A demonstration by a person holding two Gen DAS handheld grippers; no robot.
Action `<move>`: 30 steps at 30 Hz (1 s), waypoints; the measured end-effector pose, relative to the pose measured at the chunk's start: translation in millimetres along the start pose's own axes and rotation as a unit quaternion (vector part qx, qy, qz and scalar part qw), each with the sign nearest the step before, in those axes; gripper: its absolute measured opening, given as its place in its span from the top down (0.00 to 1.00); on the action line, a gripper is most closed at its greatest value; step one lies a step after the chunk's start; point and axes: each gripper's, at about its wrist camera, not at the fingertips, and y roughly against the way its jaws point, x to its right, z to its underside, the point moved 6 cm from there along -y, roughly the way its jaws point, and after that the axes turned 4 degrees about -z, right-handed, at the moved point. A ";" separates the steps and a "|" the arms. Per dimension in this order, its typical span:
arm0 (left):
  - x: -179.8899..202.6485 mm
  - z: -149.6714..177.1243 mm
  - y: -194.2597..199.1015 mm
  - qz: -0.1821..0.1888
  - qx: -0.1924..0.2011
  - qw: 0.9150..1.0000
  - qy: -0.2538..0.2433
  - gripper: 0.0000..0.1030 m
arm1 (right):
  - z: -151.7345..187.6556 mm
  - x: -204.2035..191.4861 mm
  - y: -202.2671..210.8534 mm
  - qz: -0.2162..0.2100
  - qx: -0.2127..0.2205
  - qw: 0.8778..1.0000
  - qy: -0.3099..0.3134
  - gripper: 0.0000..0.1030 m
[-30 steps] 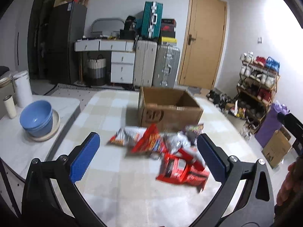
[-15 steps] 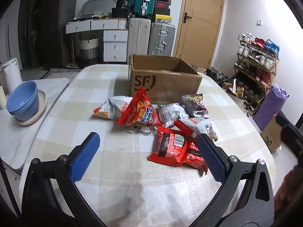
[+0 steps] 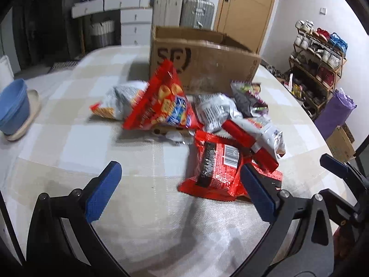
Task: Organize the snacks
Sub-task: 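Grasp the red snack bag with the left gripper while the right gripper grasps another red bag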
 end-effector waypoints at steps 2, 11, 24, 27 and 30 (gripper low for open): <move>4.6 -0.4 -11.3 0.006 -0.013 1.000 -0.004 0.01 | 1.9 3.7 -5.4 -0.002 -0.010 1.000 -0.004 0.02; 27.8 -7.3 -62.7 0.000 -0.055 0.998 -0.019 0.03 | 3.3 13.8 -16.8 -0.006 -0.024 1.000 -0.015 0.02; 32.8 -13.9 -78.3 -0.025 -0.053 0.997 -0.049 0.57 | 7.2 5.4 -36.8 -0.015 -0.058 0.998 0.011 0.02; 27.8 -16.0 -78.1 -0.006 -0.051 0.998 -0.034 0.58 | 8.0 3.4 -43.0 -0.014 -0.067 0.998 0.015 0.02; 22.3 -12.3 -76.3 0.008 -0.048 0.999 -0.020 0.58 | 7.1 1.4 -48.7 -0.009 -0.075 0.997 0.024 0.02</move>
